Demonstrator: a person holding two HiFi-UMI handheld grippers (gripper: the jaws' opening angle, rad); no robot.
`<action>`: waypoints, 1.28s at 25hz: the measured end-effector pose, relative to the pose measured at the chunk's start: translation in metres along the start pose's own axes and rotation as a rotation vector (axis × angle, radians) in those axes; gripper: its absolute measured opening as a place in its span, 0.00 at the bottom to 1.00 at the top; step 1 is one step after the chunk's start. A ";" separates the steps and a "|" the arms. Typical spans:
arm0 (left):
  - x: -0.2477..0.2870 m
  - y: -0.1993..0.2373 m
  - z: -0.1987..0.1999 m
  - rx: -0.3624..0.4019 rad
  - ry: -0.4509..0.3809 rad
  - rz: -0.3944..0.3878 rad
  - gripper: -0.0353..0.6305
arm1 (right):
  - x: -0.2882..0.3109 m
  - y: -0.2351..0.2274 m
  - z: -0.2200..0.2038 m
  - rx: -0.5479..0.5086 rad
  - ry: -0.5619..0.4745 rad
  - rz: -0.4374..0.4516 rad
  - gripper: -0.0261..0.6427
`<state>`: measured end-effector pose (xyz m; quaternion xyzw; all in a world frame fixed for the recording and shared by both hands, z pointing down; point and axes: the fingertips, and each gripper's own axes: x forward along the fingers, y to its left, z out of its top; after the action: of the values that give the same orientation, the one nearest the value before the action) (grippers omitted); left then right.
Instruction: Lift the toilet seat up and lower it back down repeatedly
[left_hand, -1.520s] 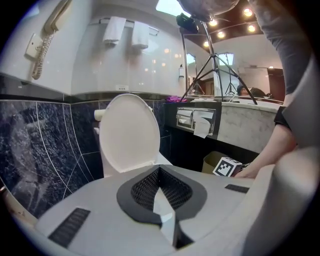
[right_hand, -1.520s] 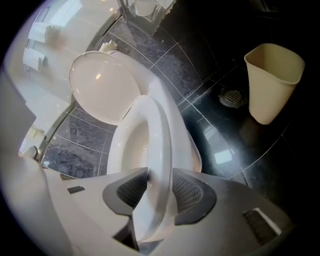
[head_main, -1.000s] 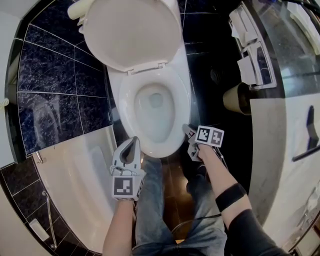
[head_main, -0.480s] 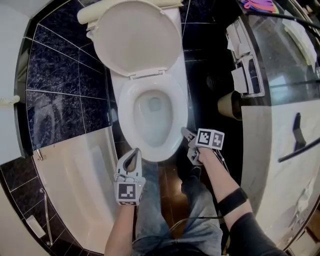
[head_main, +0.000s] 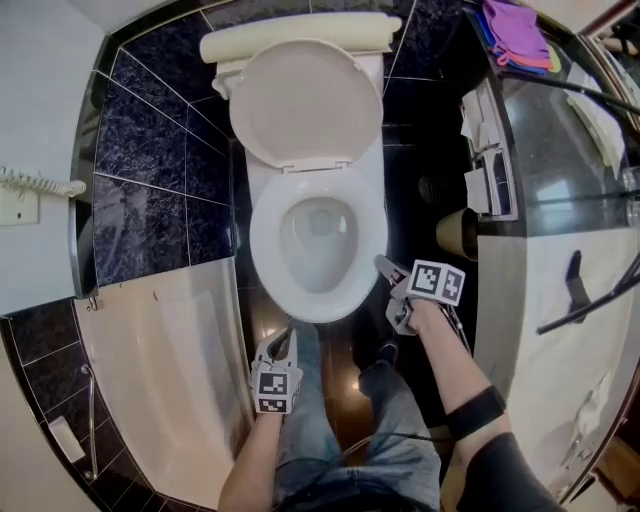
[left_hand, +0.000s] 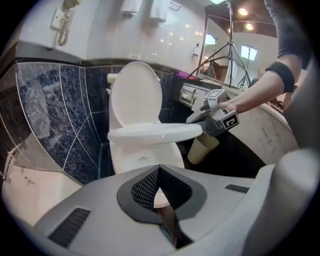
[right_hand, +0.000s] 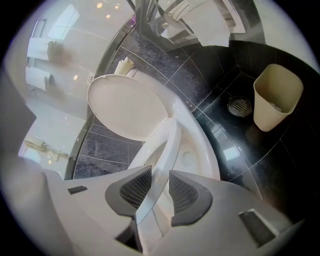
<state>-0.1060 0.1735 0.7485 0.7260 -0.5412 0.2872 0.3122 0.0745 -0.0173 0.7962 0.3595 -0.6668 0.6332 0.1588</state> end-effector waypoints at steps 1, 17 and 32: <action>0.006 -0.002 0.003 -0.003 0.002 -0.010 0.05 | -0.002 0.006 0.004 -0.001 -0.006 0.005 0.24; 0.024 0.014 0.111 -0.033 -0.135 -0.021 0.05 | -0.018 0.046 0.042 0.019 -0.054 -0.008 0.26; 0.020 0.039 0.217 -0.054 -0.180 -0.027 0.05 | -0.081 0.155 0.108 -0.291 -0.172 -0.028 0.07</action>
<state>-0.1217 -0.0131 0.6298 0.7476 -0.5645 0.2021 0.2856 0.0517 -0.1074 0.6128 0.3947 -0.7575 0.4946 0.1604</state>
